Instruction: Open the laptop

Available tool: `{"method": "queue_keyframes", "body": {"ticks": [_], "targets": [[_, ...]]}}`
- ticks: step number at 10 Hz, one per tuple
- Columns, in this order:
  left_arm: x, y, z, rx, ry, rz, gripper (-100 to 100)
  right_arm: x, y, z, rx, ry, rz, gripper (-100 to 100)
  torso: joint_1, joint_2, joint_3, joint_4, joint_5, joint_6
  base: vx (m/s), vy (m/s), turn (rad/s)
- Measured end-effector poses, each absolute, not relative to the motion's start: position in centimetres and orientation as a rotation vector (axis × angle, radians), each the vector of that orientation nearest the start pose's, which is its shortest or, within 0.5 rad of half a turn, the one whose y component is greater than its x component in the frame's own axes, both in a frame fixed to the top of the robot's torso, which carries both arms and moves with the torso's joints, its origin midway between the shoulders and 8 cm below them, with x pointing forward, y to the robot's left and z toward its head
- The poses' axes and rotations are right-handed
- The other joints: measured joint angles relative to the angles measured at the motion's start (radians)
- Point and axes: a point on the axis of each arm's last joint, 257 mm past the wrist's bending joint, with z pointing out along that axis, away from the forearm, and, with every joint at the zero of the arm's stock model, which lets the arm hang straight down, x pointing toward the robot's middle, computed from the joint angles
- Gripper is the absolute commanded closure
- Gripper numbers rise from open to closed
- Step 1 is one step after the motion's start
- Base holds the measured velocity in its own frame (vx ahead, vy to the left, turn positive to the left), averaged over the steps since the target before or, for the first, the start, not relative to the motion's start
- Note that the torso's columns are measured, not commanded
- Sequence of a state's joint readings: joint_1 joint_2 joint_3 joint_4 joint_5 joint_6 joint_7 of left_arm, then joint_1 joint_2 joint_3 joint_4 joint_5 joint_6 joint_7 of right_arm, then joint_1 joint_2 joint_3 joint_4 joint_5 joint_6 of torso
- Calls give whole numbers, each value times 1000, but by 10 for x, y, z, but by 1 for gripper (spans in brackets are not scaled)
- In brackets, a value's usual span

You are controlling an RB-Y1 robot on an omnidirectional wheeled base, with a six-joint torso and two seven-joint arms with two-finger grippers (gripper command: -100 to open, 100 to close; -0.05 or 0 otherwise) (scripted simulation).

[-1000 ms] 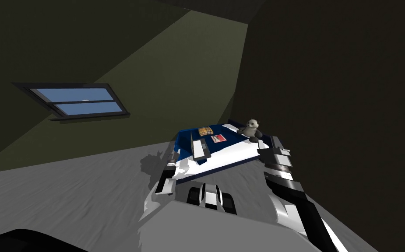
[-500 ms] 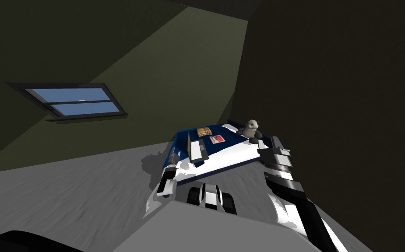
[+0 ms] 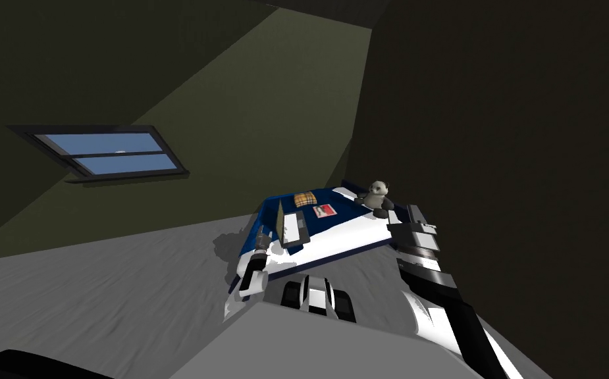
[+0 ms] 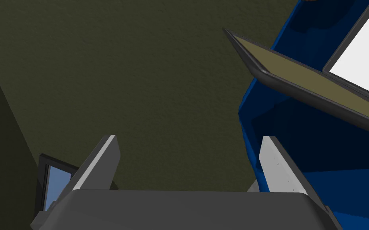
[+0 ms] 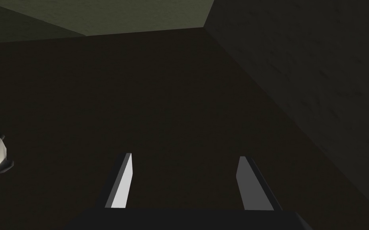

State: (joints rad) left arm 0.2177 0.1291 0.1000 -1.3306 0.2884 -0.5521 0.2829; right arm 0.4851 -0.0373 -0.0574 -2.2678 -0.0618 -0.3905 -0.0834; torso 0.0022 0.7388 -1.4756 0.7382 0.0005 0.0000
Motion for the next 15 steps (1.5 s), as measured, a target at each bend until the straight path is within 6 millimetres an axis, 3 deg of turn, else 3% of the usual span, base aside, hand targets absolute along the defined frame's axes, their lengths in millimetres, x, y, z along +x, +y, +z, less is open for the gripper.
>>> {"method": "queue_keyframes", "body": {"ticks": [5,9,12,15], "targets": [[429,380,-327,-1557,622,-1354,-100,361,-305,4,785,647,1340,0,-3,-5,-2,-4,4,6,40,-49,21],[427,366,-344,-1624,574,-1369,-100,361,-305,4,785,647,1340,0,-1,-4,-2,-2,2,2,3,-10,47],[458,337,-342,-1624,606,-1414,-100,361,-305,4,785,647,1340,0,-1,0,0,0,0,0,-12,24,166],[474,314,-348,-1628,643,-1441,-100,361,-305,4,785,647,1340,0,-2,-1,0,0,-1,0,-10,16,148]]}}
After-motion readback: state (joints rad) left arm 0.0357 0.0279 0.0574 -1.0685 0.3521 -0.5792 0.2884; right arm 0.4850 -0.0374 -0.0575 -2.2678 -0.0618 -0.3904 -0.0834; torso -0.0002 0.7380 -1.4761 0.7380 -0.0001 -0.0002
